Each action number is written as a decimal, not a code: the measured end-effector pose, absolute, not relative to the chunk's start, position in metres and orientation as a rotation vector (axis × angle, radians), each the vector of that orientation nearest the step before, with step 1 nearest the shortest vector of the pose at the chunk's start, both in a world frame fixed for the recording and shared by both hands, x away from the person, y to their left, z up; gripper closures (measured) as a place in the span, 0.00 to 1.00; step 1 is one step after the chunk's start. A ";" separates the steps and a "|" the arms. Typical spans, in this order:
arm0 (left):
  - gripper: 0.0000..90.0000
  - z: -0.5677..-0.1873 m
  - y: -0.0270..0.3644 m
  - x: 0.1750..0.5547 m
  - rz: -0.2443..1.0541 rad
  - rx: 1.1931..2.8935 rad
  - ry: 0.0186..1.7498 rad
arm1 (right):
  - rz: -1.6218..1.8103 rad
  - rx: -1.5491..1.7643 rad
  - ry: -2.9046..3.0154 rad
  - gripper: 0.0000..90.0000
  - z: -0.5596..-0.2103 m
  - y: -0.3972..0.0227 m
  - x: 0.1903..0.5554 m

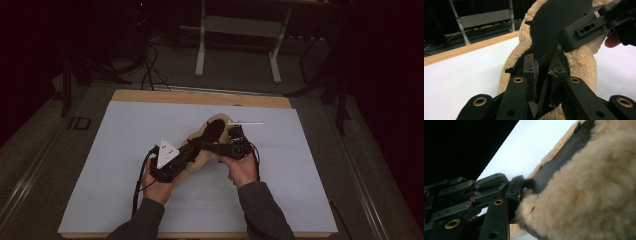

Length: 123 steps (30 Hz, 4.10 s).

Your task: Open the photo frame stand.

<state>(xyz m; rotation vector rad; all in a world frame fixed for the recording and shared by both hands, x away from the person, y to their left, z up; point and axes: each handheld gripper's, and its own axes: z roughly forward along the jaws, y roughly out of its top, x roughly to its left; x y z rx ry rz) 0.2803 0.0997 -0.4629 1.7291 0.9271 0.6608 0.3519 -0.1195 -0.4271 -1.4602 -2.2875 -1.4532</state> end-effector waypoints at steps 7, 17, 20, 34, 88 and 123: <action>0.84 -0.461 0.109 0.282 0.593 1.720 0.922 | -1.464 -1.398 -2.324 0.67 -0.421 -0.115 0.351; 0.71 -0.455 0.119 0.281 0.568 1.774 0.889 | -1.477 -1.318 -2.394 0.68 -0.415 -0.110 0.349; 0.68 -0.454 0.123 0.281 0.565 1.785 0.880 | -1.478 -1.301 -2.413 0.68 -0.413 -0.109 0.349; 0.64 -0.452 0.138 0.279 0.524 1.850 0.817 | -1.467 -1.195 -2.542 0.68 -0.400 -0.102 0.346; 0.53 -0.460 0.172 0.266 0.429 1.912 0.687 | -1.417 -1.012 -2.696 0.69 -0.384 -0.092 0.341; 0.51 -0.457 0.189 0.262 0.456 1.840 0.710 | -1.343 -0.952 -2.764 0.68 -0.378 -0.088 0.344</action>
